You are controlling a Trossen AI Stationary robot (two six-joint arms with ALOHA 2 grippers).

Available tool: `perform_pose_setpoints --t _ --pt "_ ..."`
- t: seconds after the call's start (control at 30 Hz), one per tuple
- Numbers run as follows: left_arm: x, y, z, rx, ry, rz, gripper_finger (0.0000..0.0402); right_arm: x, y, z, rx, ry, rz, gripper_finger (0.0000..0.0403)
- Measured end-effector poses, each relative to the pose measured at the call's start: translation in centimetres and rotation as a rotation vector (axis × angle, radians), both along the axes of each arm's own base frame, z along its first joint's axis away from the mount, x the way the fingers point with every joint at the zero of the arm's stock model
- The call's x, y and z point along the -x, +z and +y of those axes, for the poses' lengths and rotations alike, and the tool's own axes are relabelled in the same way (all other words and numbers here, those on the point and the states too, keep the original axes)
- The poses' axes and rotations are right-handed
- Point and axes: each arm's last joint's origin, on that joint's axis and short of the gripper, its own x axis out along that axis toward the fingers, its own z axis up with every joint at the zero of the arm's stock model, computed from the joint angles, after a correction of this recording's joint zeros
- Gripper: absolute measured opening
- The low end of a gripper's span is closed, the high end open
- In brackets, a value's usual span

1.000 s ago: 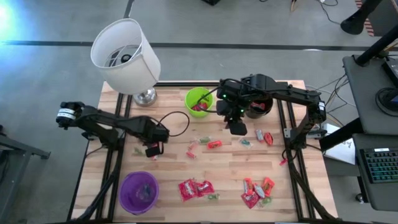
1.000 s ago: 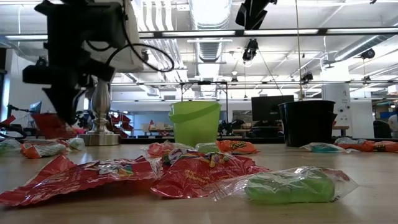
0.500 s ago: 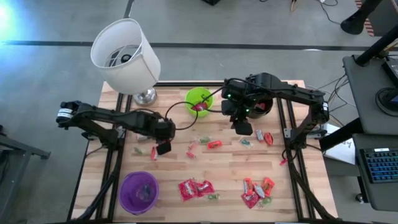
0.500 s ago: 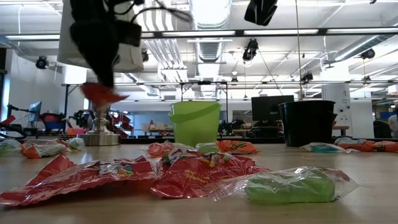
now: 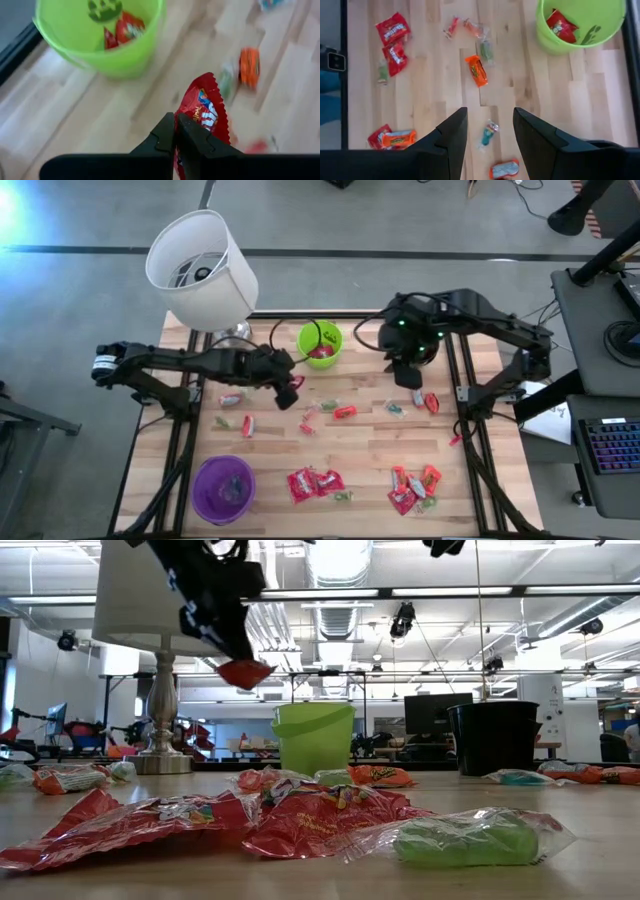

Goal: Sort candy
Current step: Put the red candy into the green bucket

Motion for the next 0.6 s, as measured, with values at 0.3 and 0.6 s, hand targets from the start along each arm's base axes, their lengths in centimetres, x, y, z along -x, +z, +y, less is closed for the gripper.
perform_pose_setpoints --t 0.3,0.6 --pt "-0.9 2.4 2.2 -0.081 0.025 -0.092 0.0000 2.4 1.5 -0.4 0.230 -0.226 -0.023 0.0151" --pt "-3.0 5.3 5.8 -0.199 0.057 -0.121 0.0000 2.8 1.7 -1.6 0.512 -0.420 0.013 0.0151"
